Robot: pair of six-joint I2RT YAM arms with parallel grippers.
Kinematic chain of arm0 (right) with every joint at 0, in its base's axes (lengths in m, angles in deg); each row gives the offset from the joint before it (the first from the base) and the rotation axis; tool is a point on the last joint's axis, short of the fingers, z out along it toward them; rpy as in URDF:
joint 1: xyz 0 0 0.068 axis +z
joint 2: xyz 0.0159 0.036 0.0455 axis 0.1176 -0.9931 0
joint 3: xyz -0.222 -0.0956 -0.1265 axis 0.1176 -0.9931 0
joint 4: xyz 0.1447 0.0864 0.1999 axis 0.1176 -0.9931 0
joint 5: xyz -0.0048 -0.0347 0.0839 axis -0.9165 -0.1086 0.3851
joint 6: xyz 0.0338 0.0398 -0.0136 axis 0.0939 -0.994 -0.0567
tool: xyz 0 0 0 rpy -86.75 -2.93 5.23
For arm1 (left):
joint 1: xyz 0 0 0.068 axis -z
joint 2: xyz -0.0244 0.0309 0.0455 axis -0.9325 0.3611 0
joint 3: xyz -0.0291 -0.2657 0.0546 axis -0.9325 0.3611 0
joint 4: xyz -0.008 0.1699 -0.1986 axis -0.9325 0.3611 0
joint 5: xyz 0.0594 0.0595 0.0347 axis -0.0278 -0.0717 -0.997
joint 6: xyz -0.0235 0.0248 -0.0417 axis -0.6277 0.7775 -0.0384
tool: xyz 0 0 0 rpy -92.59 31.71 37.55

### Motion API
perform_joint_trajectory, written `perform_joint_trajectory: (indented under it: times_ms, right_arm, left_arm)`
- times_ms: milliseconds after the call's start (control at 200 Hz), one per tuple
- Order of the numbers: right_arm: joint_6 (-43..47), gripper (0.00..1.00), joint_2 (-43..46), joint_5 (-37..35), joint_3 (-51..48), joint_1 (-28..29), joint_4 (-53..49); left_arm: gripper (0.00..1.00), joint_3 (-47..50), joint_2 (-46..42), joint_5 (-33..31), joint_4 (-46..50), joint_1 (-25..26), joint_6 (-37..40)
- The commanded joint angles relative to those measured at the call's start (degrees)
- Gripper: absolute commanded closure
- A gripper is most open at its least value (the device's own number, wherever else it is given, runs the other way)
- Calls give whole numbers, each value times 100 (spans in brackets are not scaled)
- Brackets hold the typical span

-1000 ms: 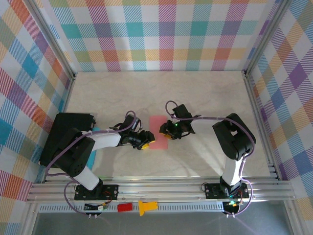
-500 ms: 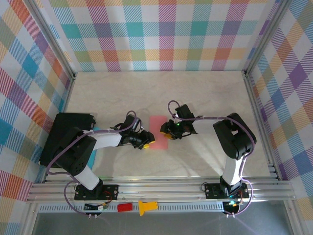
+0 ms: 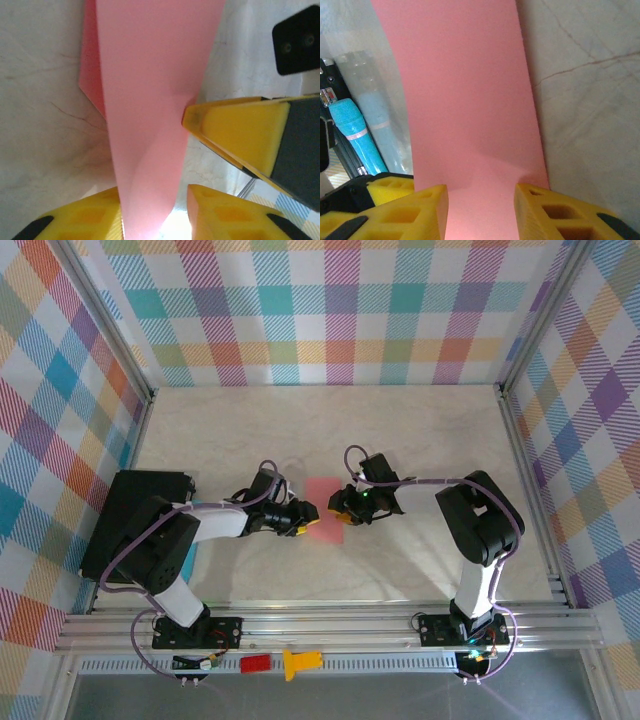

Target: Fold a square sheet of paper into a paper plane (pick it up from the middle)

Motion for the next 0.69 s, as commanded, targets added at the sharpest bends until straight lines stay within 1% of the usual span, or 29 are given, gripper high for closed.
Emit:
perform_joint_trajectory:
  times_ms: [0,185,340,500,625,690]
  right_arm:
    - [67,60,-190,-128,-191,9,-165]
    - [165,59,-114,-61,-246,9,30]
    - [310,58,-75,-69,-198,0,-8]
    - [360,58,-72,-61,-191,1,46]
    - [409,57,-5,-95,-232,5,109]
    - [500,56,64,-104,-226,-1,137]
  left_arm:
    - [69,-167,133,163,-143,-88,18]
    - [78,-191,227,111,-49,-226,87]
    - [79,-243,246,90,-21,-342,162]
    - [83,-302,493,335,-368,-361,57]
    - [88,-362,603,368,-378,-386,49]
    - [93,-343,577,355,-369,-394,50]
